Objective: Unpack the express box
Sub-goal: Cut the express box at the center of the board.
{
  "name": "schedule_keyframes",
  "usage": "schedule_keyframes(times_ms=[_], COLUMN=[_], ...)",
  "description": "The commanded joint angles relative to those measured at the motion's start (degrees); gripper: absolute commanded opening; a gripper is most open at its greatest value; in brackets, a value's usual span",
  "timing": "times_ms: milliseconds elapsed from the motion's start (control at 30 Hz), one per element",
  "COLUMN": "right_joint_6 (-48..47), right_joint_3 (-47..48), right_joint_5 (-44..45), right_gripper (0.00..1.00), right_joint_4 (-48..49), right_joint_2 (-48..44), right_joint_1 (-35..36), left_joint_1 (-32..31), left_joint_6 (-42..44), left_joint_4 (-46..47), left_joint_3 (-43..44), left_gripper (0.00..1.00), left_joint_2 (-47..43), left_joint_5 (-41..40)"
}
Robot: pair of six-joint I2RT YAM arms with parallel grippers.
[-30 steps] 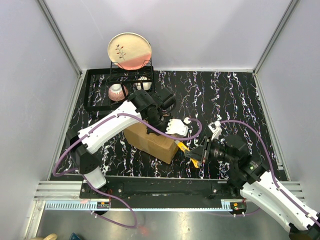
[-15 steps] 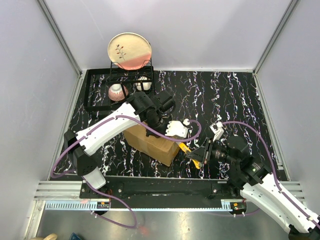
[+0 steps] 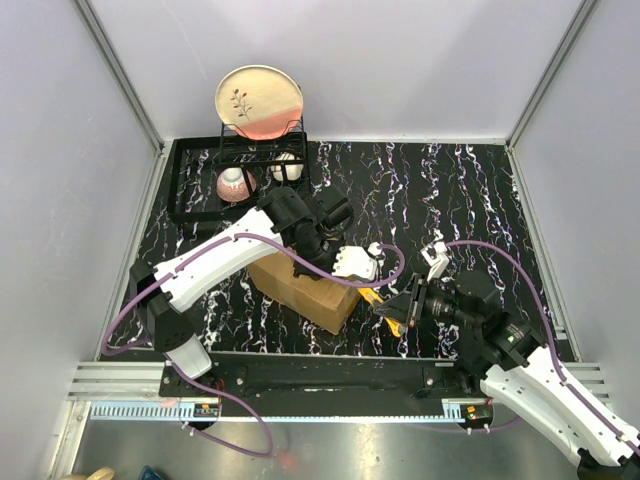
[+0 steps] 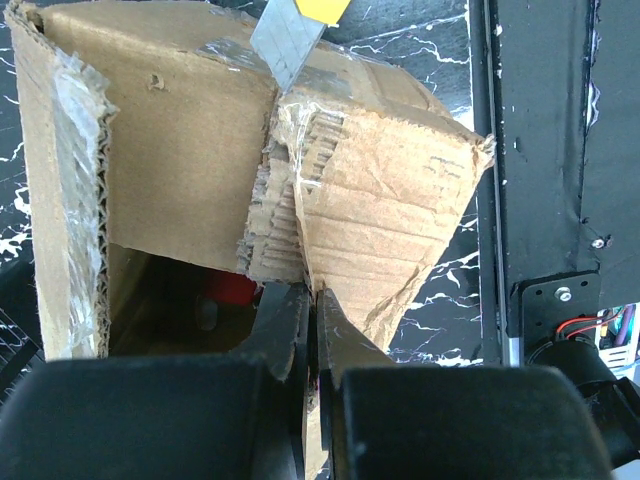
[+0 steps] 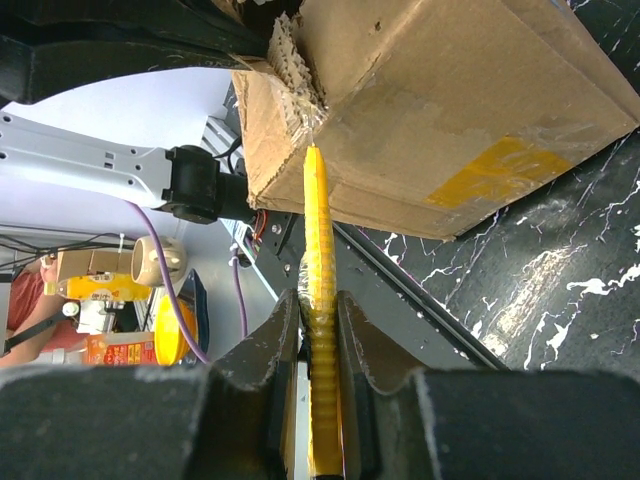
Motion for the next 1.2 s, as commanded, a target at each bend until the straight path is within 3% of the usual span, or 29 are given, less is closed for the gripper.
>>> schedule_keyframes(times_ms=[0, 700, 1167], right_joint_6=[-1.4, -4.3, 0.2], right_joint_3=[2.5, 4.9, 0.1], right_joint_5=[0.7, 0.5, -2.1], right_gripper=[0.0, 0.0, 0.0], right_joint_4=[0.7, -3.6, 7.6], right_joint_2=[1.8, 4.2, 4.6], right_joint_1=[0.2, 0.2, 0.2], left_joint_1=[-0.6, -1.3, -5.2], left_joint_6=[-1.1, -2.3, -3.3], left_joint_4=[-9.3, -9.0, -8.4], left_joint_3=[1.6, 2.1, 3.3], left_gripper=[0.0, 0.0, 0.0], left_joint_2=[-3.1, -2.6, -1.8], left_joint_5=[1.0, 2.0, 3.9])
